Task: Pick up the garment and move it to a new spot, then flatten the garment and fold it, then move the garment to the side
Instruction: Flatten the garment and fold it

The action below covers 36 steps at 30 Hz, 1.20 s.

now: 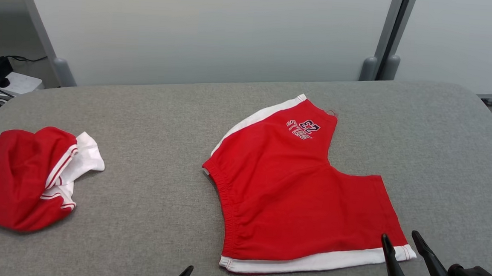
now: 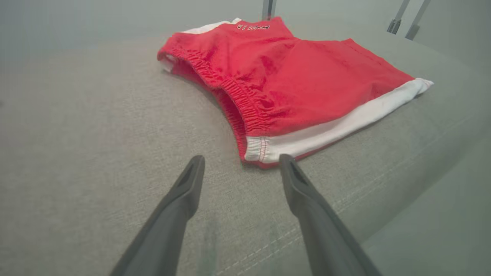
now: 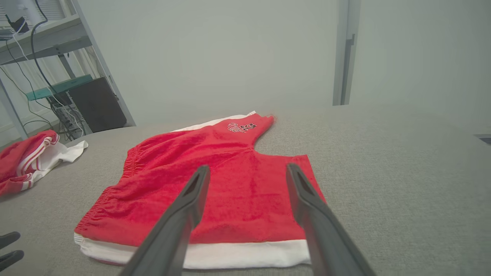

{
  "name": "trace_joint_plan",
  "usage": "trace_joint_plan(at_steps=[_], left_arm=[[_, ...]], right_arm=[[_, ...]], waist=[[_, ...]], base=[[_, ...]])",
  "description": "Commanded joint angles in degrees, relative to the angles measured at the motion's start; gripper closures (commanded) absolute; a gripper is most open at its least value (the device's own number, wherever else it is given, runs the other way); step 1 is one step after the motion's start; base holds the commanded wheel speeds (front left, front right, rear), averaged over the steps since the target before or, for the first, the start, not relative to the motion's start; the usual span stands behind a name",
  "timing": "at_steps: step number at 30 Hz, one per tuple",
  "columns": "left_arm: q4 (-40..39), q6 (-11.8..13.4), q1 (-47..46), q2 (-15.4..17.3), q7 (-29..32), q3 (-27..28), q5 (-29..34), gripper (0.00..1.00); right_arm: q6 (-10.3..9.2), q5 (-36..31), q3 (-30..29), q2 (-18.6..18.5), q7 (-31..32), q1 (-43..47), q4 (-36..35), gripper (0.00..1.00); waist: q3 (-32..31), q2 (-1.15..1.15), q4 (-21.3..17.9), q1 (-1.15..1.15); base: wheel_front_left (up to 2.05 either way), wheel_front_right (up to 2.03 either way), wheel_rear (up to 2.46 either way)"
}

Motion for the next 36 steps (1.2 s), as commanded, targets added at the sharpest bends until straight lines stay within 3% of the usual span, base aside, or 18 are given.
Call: trace_joint_plan(at_steps=[1, 13, 24, 25, 26, 27, 29, 36], left_arm=[[2.55, -0.74, -5.08, -0.06, -0.61, -0.70, -0.44, 0.00], [11.36, -0.04, -11.45, -0.07, -0.61, -5.73, -3.93, 0.00], [14.79, 1.81, -14.82, -0.07, -0.61, -8.21, -5.47, 0.00], [14.83, 1.54, -15.06, -0.07, -0.61, -8.44, -5.43, 0.18], [14.92, 1.27, -15.20, -0.07, -0.61, -8.56, -5.52, 0.53], [15.04, 1.00, -15.37, -0.07, -0.61, -8.77, -5.40, 0.72], [15.34, 0.77, -15.55, -0.07, -0.61, -8.93, -5.37, 1.00], [17.40, -0.63, -16.29, -0.07, -0.61, -10.05, -5.85, 1.00]], right_arm=[[0.20, 0.62, 0.96, -1.55, -0.76, -2.28, -1.83, 0.00], [0.20, 1.36, 1.51, -2.87, -0.76, -3.58, -2.10, 0.00], [0.20, 1.74, 2.16, -3.30, -0.76, -4.13, -1.75, 0.00], [0.20, 1.74, 2.22, -3.32, -0.76, -4.18, -1.73, 0.00], [0.20, 1.74, 2.28, -3.33, -0.76, -4.23, -1.71, 0.00], [0.20, 1.75, 2.36, -3.36, -0.76, -4.27, -1.67, 0.00], [0.20, 1.77, 2.48, -3.43, -0.76, -4.35, -1.58, 0.00], [0.20, 2.30, 2.87, -3.99, -0.76, -4.34, -0.49, 0.00]], waist=[[1.52, 0.00, -1.43, 0.00], [3.77, 0.00, -3.89, 0.00], [4.50, 0.00, -4.52, 0.00], [4.52, 0.00, -4.56, 0.00], [4.52, 0.00, -4.61, 0.00], [4.53, 0.00, -4.66, 0.00], [4.52, 0.00, -4.74, 0.00], [4.45, 0.00, -4.63, 0.00]], base=[[0.00, 0.00, 0.00], [0.00, 0.00, 0.00], [0.00, 0.00, 0.00], [0.00, 0.00, 0.00], [0.00, 0.00, 0.00], [0.00, 0.00, 0.00], [0.00, 0.00, 0.00], [0.00, 0.00, 0.00]])
